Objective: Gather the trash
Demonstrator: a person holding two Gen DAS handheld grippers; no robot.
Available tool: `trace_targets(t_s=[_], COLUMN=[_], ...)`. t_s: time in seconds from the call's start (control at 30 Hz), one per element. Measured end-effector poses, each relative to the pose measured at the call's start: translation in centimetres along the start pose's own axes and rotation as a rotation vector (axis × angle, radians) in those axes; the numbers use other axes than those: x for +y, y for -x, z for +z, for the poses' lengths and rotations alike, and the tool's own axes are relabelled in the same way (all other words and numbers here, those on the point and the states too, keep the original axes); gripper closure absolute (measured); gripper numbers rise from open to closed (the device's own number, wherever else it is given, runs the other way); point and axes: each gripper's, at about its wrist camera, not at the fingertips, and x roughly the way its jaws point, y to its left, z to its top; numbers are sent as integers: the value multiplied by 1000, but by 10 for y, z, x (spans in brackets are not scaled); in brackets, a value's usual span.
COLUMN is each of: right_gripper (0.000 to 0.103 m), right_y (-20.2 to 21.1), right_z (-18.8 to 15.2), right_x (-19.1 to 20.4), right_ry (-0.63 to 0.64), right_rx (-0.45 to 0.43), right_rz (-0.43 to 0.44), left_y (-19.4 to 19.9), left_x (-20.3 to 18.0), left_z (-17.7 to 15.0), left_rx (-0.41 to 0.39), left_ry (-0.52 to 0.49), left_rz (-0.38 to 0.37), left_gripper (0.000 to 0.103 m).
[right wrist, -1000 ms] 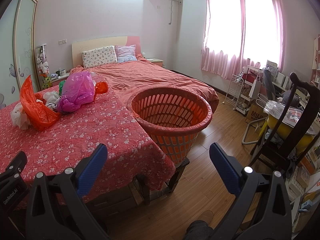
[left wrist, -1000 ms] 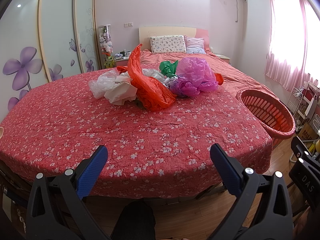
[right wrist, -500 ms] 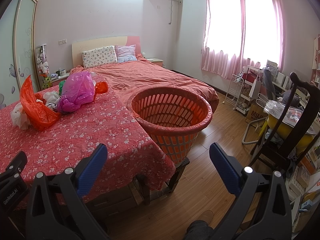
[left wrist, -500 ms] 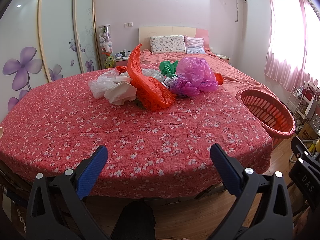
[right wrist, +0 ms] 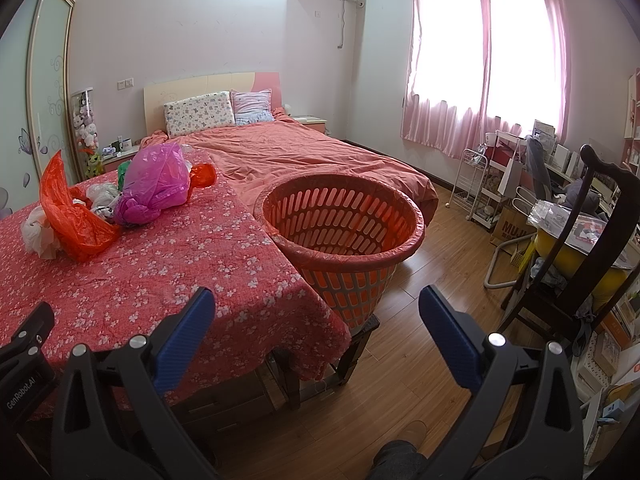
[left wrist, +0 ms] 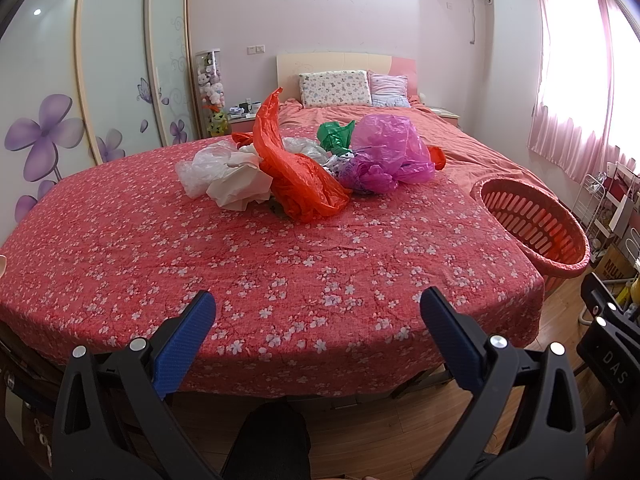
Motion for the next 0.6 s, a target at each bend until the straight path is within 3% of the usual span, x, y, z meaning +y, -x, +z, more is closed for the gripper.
trace_targets(t_s=[0.4, 0.6], right_gripper=[4, 4], right_y=[-5, -24], right_z=[2, 13], right_x=[3, 17], right_ry=[1, 1], right_rx=[4, 24], right_rz=[5, 52], left_y=[-5, -21], left_x=[-2, 25], left_z=[6, 16], left_rx=[0, 10], left_ry=[14, 65], left_rz=[4, 24], left_gripper=[2, 2])
